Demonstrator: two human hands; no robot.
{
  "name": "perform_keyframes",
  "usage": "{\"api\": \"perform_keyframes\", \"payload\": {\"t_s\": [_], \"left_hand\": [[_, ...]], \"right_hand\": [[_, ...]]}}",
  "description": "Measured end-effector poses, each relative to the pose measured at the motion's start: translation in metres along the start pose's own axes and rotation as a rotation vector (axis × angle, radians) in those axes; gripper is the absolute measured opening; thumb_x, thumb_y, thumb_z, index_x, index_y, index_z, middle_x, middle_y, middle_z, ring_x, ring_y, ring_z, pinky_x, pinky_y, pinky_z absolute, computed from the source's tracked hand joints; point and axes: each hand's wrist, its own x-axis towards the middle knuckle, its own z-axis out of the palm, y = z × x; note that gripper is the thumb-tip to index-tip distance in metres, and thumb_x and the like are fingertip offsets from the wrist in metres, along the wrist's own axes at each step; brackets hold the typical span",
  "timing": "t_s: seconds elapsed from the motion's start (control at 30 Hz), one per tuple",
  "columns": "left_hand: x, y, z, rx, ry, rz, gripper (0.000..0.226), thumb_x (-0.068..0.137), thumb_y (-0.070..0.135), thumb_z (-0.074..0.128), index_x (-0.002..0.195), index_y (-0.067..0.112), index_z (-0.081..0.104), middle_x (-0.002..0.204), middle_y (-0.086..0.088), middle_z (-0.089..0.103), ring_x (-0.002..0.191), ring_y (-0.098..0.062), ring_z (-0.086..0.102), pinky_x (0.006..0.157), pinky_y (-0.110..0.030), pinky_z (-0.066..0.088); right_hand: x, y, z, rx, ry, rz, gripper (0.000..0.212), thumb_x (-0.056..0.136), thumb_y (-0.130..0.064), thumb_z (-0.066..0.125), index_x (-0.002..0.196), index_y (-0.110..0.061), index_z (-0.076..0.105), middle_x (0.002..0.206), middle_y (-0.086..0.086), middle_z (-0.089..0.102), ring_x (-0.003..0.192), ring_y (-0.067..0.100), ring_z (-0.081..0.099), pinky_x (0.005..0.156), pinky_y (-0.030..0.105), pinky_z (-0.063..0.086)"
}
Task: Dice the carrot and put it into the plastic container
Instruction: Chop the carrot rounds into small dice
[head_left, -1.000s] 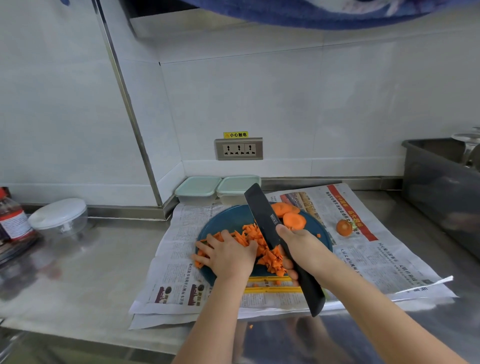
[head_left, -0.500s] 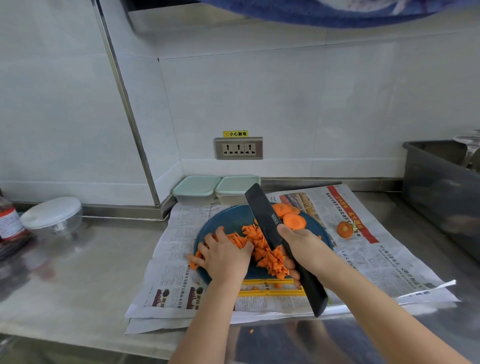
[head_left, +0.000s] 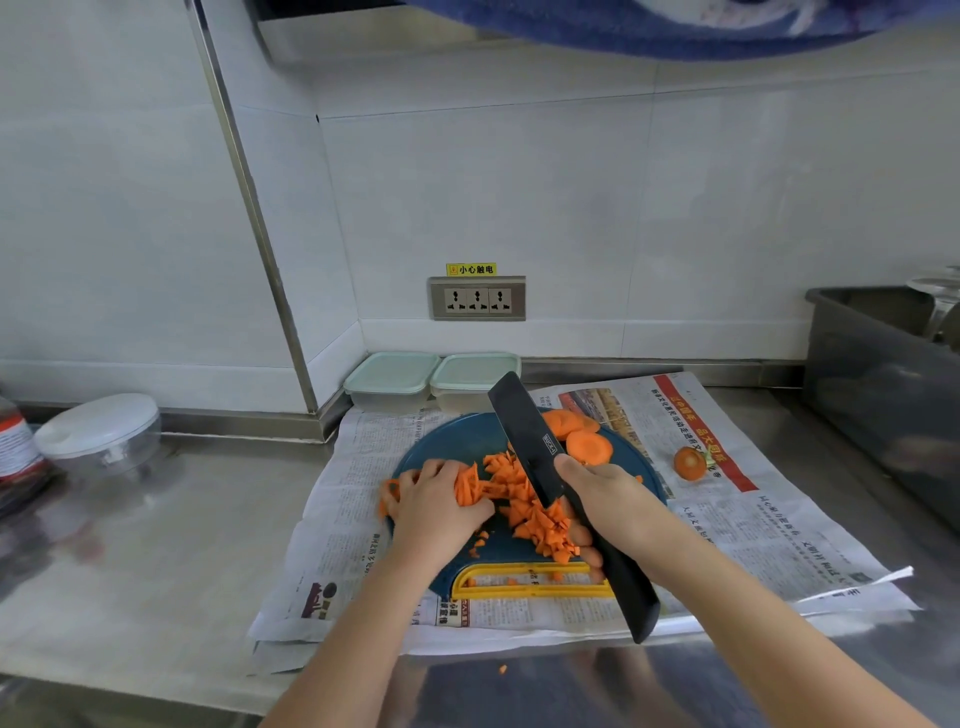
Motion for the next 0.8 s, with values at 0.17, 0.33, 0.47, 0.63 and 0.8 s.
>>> {"api": "perform_keyframes", "payload": {"t_s": [0.17, 0.33, 0.47, 0.63, 0.8], "left_hand": [[0.007, -0.022, -0.01, -0.073, -0.123, 0.187, 0.049, 0.084, 0.045, 0.06, 0.128, 0.03, 0.048, 0.124, 0.012, 0.044, 0.121, -0.016, 0.035, 0.103, -0.035, 0.029], [0.018, -0.033, -0.015, -0.158, -0.245, 0.323, 0.035, 0.078, 0.035, 0.07, 0.108, 0.03, 0.054, 0.105, 0.016, 0.045, 0.109, -0.011, 0.039, 0.095, -0.029, 0.036], [0.019, -0.031, -0.011, -0.181, -0.204, 0.413, 0.035, 0.077, 0.036, 0.072, 0.104, 0.035, 0.051, 0.1, 0.017, 0.045, 0.103, -0.009, 0.042, 0.091, -0.026, 0.037], [0.017, -0.031, -0.008, -0.26, -0.184, 0.439, 0.064, 0.072, 0.048, 0.074, 0.127, 0.044, 0.041, 0.123, 0.016, 0.04, 0.118, -0.009, 0.041, 0.106, -0.037, 0.035], [0.018, -0.034, -0.018, -0.119, -0.193, 0.48, 0.074, 0.071, 0.058, 0.072, 0.135, 0.042, 0.037, 0.138, 0.015, 0.034, 0.134, -0.009, 0.021, 0.117, -0.044, 0.01]], "right_hand": [[-0.002, -0.002, 0.0, -0.023, 0.006, 0.007, 0.049, 0.101, -0.042, 0.034, 0.071, -0.007, 0.049, 0.048, 0.004, 0.051, 0.037, 0.017, 0.044, 0.042, 0.026, 0.045], [-0.006, 0.001, 0.001, -0.04, -0.001, 0.022, 0.049, 0.102, -0.04, 0.033, 0.069, -0.008, 0.048, 0.047, 0.003, 0.049, 0.035, 0.016, 0.043, 0.04, 0.024, 0.043], [-0.006, 0.004, 0.006, -0.065, 0.006, 0.019, 0.048, 0.102, -0.041, 0.033, 0.07, -0.008, 0.048, 0.047, 0.003, 0.049, 0.036, 0.017, 0.044, 0.04, 0.025, 0.043], [-0.003, -0.002, 0.014, -0.05, 0.002, 0.014, 0.048, 0.101, -0.042, 0.035, 0.07, -0.008, 0.047, 0.048, 0.004, 0.049, 0.035, 0.018, 0.043, 0.039, 0.025, 0.042], [-0.008, -0.006, 0.013, -0.069, 0.022, 0.022, 0.048, 0.101, -0.042, 0.035, 0.071, -0.007, 0.048, 0.048, 0.004, 0.048, 0.035, 0.017, 0.043, 0.038, 0.024, 0.042]]}}
